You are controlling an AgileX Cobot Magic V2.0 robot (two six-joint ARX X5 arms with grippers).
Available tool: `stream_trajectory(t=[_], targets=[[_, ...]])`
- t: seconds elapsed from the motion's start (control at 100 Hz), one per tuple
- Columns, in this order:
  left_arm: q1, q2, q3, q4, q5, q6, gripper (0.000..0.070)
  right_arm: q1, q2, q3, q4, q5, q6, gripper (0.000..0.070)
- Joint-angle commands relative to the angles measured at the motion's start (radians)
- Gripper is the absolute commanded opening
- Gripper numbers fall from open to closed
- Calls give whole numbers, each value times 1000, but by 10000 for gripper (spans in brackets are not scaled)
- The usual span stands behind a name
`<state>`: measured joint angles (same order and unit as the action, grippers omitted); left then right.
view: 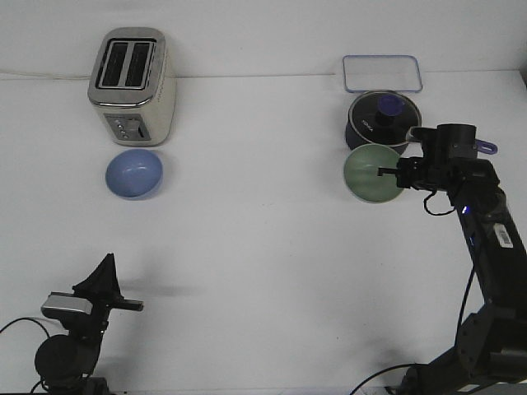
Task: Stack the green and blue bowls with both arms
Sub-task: 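Carry the green bowl toward the table center and lower it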
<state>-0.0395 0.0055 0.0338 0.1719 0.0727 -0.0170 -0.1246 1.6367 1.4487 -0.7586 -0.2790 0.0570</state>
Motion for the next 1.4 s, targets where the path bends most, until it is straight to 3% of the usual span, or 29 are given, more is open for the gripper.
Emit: stream_trajectory(t=[0.0,0.22,0.4,0.86,1.39], targets=[[1,-2,-20,12,-5,-2,12,26,-3,18,-10,-34,21,0],[1,-2,-20,12,-5,-2,12,146,-6,12,-29,-59,22,0],[1,-2,-20,12,-5,-2,12,284,-6,2,-33,-6,34,0],[1,-2,-20,12,-5,-2,12,580,38,-29,60,24,92,0],[1,-2,-20,12,-5,-2,12,695,164,-84,82,47,108,0]])
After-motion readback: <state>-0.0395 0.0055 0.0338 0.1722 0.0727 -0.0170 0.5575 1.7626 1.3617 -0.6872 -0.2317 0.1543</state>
